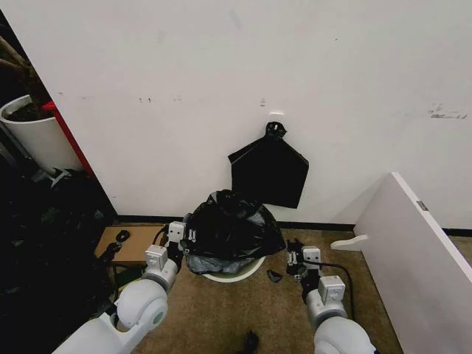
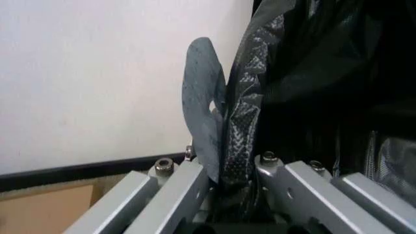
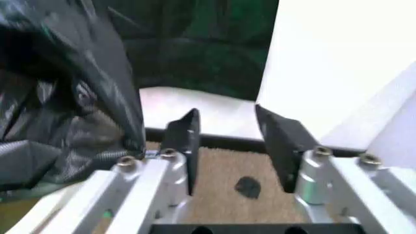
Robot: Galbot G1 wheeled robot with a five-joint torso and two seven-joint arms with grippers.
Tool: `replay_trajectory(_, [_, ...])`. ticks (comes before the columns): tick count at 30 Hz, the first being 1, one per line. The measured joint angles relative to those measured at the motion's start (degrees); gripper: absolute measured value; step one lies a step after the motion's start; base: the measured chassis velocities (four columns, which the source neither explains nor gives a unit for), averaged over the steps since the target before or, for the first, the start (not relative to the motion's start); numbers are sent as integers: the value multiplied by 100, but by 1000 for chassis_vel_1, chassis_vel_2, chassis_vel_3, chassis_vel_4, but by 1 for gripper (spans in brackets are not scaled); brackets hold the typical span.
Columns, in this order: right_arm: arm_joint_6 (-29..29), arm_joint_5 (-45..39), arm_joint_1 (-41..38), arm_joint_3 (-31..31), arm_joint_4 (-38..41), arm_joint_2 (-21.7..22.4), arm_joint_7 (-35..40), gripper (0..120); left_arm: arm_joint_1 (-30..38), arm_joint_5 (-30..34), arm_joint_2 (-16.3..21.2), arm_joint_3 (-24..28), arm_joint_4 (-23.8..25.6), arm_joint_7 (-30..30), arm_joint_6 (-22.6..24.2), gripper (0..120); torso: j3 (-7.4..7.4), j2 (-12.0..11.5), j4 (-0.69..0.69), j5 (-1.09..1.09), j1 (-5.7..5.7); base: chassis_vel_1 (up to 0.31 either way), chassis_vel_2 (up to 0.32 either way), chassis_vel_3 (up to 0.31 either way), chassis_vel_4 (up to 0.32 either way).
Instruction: Place the garbage bag over the trash bin.
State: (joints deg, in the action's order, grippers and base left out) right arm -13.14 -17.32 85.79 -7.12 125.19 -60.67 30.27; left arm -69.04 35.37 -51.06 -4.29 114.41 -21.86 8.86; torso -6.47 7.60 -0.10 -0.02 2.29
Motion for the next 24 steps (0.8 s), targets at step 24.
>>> replay_trajectory(24, [1826, 3294, -485, 373, -885, 339, -2230, 57, 67, -264, 161, 530, 80, 214, 273, 1, -1, 0, 2, 0, 0, 0, 0, 0, 0])
